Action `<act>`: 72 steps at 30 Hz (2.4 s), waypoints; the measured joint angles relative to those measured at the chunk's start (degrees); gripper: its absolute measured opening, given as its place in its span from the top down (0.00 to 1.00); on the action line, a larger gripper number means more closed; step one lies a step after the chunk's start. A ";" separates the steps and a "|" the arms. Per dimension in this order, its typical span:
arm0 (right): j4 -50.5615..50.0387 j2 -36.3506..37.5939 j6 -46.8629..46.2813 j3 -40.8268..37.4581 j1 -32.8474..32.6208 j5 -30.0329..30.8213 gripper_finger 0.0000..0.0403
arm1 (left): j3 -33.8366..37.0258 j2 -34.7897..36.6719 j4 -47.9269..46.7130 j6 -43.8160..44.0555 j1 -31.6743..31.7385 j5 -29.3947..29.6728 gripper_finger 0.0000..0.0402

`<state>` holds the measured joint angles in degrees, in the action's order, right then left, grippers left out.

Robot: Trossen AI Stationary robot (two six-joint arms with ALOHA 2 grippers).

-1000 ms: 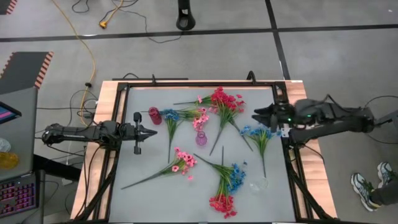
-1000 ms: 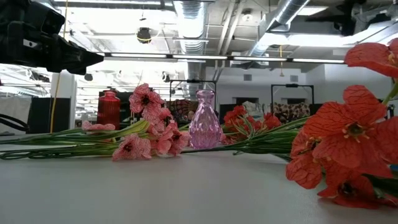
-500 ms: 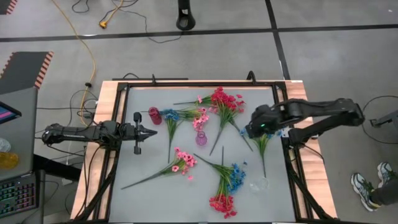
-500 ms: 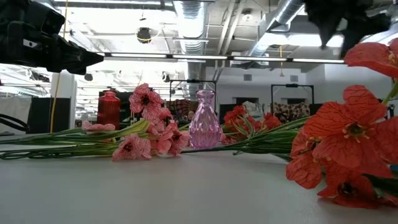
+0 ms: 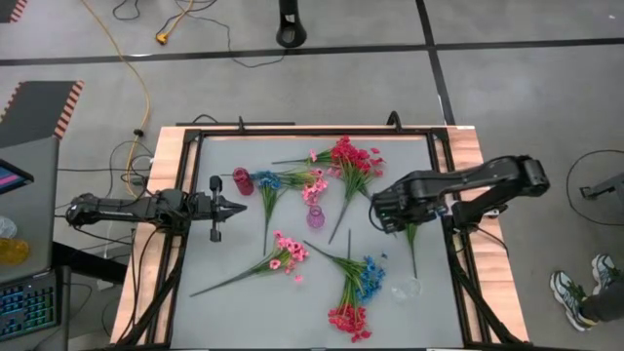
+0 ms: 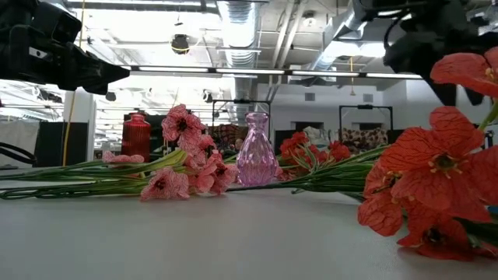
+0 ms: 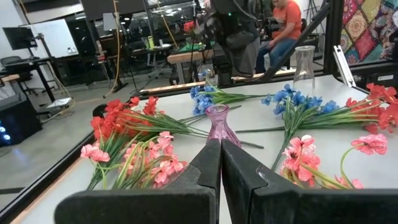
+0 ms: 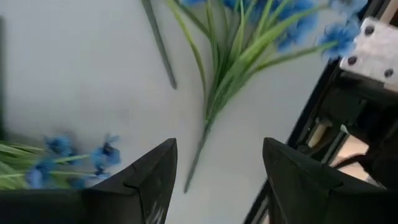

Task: Sort flowers into vase by color
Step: Put the right blue flowers into the transparent vase

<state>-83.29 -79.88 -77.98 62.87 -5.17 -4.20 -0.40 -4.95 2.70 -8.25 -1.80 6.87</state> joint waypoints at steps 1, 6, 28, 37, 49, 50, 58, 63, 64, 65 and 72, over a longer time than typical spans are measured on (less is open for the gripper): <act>0.27 0.02 -0.24 -0.89 -0.26 -0.29 0.34 | 0.01 0.00 0.00 0.00 0.00 0.00 1.00; 5.82 0.36 -0.68 -6.38 -1.18 -1.22 0.34 | -0.01 -0.02 0.00 0.08 0.00 0.00 1.00; 26.00 0.44 0.49 -26.99 4.69 -0.01 0.34 | 0.01 -0.02 0.00 0.13 0.01 0.00 1.00; 29.74 0.57 2.71 -28.56 6.47 -0.20 0.41 | -0.01 -0.02 0.00 0.11 0.02 0.00 1.00; 30.48 0.44 3.42 -28.61 6.43 0.42 0.83 | 0.01 -0.02 0.00 0.11 0.02 -0.02 1.00; 30.36 0.44 3.42 -28.61 6.42 0.70 0.86 | 0.01 -0.02 0.00 0.11 0.00 0.00 1.00; 29.20 2.45 2.98 -28.24 6.29 2.10 0.91 | -0.01 -0.02 0.00 0.11 0.00 -0.02 1.00; 27.48 6.87 2.90 -24.95 6.28 4.18 0.87 | 0.01 -0.02 0.00 0.11 0.00 0.00 1.00; 26.71 7.79 2.91 -24.20 6.23 4.67 0.87 | -0.01 -0.02 0.00 0.11 0.01 -0.01 1.00; 25.81 8.82 2.89 -23.30 6.23 5.09 0.88 | 0.01 -0.02 0.00 0.11 0.00 -0.02 1.00; 21.00 16.31 2.22 -15.49 3.27 11.61 0.89 | -0.01 -0.02 0.00 0.11 0.02 0.00 1.00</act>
<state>-62.29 -63.57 -75.76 47.38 -1.90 7.41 -0.40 -4.97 2.70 -8.14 -1.78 6.87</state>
